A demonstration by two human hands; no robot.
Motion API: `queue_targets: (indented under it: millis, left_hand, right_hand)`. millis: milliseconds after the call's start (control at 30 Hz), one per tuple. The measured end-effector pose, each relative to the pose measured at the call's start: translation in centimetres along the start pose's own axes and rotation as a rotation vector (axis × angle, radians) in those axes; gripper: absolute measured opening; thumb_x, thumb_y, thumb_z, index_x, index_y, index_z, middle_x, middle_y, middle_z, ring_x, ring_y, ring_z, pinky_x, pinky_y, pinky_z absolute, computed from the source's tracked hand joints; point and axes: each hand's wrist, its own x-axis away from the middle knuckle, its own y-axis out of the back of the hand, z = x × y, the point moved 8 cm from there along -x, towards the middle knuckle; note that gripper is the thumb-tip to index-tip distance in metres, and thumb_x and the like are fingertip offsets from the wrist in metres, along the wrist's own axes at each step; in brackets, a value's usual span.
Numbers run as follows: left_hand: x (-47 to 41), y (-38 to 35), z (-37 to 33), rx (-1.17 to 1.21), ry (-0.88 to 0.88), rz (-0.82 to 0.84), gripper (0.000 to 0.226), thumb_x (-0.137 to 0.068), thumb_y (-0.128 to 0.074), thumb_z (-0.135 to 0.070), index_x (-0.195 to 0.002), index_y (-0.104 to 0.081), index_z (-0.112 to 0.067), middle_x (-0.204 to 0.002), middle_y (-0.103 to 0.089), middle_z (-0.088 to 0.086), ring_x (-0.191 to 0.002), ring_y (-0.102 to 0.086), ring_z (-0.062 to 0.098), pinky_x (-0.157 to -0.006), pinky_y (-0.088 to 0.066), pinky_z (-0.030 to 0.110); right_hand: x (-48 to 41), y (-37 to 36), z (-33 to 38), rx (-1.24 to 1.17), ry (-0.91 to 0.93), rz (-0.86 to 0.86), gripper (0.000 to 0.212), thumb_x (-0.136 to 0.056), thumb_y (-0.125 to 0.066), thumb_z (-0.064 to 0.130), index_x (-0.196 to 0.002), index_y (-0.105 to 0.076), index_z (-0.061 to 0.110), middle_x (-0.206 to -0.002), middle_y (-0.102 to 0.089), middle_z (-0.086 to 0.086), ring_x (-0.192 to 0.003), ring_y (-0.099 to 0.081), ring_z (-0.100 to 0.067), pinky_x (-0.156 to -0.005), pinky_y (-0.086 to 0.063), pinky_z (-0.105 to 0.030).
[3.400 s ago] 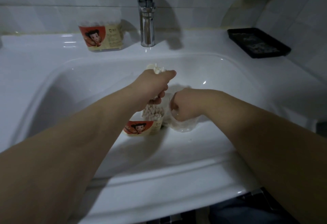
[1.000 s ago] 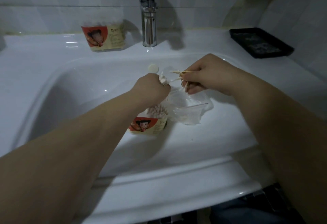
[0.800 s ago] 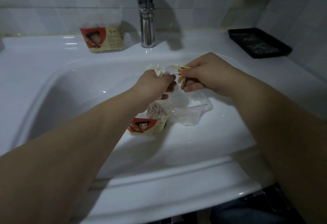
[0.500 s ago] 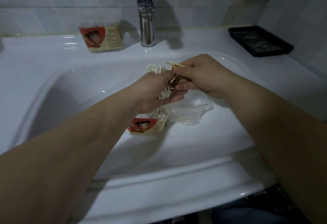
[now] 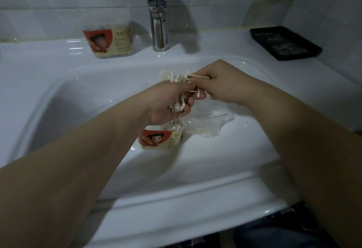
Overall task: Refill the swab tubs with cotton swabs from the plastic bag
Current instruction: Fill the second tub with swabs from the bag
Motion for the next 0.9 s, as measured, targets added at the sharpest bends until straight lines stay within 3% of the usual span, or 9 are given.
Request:
queue_targets:
  millis: [167,267,400,600,700,800,900]
  left_hand:
    - [-0.1,0.4,-0.2,-0.015,-0.012,-0.034,0.017,-0.104,-0.049,-0.009,-0.096,-0.062,-0.015,-0.077,-0.059,-0.003,-0.057,-0.044,0.004,-0.055,-0.039,0.015]
    - [-0.2,1.1,-0.1,-0.162,-0.008,-0.094,0.023,-0.102,-0.049,-0.007,-0.089,-0.065,-0.016,-0.072,-0.054,-0.004,-0.058,-0.044,0.006,-0.056,-0.039,0.018]
    - [0.1,1.5,0.3,-0.231,0.04,-0.17,0.024,-0.103,-0.048,-0.008,-0.091,-0.065,-0.018,-0.071,-0.058,-0.004,-0.058,-0.053,0.008,-0.055,-0.04,0.021]
    - [0.2,1.9,0.3,-0.26,0.056,-0.26,0.005,-0.101,-0.054,-0.011,-0.097,-0.055,-0.015,-0.064,-0.05,0.002,-0.052,-0.044,0.012,-0.048,-0.037,0.023]
    - [0.2,2.3,0.2,-0.262,0.055,-0.292,0.009,-0.1,-0.051,-0.011,-0.092,-0.053,-0.014,-0.063,-0.046,0.002,-0.05,-0.043,0.012,-0.048,-0.037,0.023]
    - [0.1,2.5,0.3,-0.323,0.052,-0.295,0.017,-0.098,-0.046,-0.008,-0.082,-0.05,-0.012,-0.068,-0.046,0.006,-0.052,-0.044,0.015,-0.05,-0.039,0.024]
    - [0.1,2.5,0.3,-0.382,0.047,-0.288,0.015,-0.096,-0.048,-0.008,-0.082,-0.053,-0.01,-0.074,-0.049,0.009,-0.06,-0.047,0.019,-0.051,-0.041,0.025]
  right_hand:
    - [-0.2,-0.1,-0.1,0.05,0.014,-0.015,0.026,-0.101,-0.058,0.032,-0.093,-0.082,0.023,-0.073,-0.073,0.014,-0.058,-0.056,0.001,-0.062,-0.046,-0.024]
    - [-0.2,-0.3,0.1,0.066,0.031,-0.004,0.032,-0.102,-0.058,0.032,-0.081,-0.079,0.02,-0.064,-0.069,0.011,-0.048,-0.05,-0.001,-0.058,-0.044,-0.025]
    - [-0.4,-0.3,-0.1,0.114,0.026,-0.001,0.032,-0.101,-0.057,0.032,-0.082,-0.078,0.016,-0.072,-0.073,-0.002,-0.049,-0.052,-0.008,-0.058,-0.047,-0.029]
    - [-0.2,0.5,-0.5,-0.018,-0.024,-0.039,0.022,-0.101,-0.059,0.026,-0.098,-0.08,0.02,-0.072,-0.074,0.008,-0.052,-0.055,-0.003,-0.059,-0.052,-0.028]
    - [-0.4,1.2,-1.0,-0.081,-0.06,-0.076,0.022,-0.099,-0.06,0.024,-0.093,-0.08,0.015,-0.08,-0.076,-0.003,-0.06,-0.056,-0.012,-0.063,-0.054,-0.034]
    - [-0.4,1.0,-1.3,-0.12,-0.084,-0.064,0.022,-0.098,-0.06,0.022,-0.09,-0.079,0.014,-0.074,-0.074,-0.001,-0.057,-0.056,-0.012,-0.06,-0.053,-0.031]
    - [-0.5,0.5,-1.3,-0.035,-0.066,-0.03,0.026,-0.097,-0.06,0.029,-0.092,-0.079,0.012,-0.076,-0.074,-0.007,-0.057,-0.057,-0.015,-0.067,-0.057,-0.042]
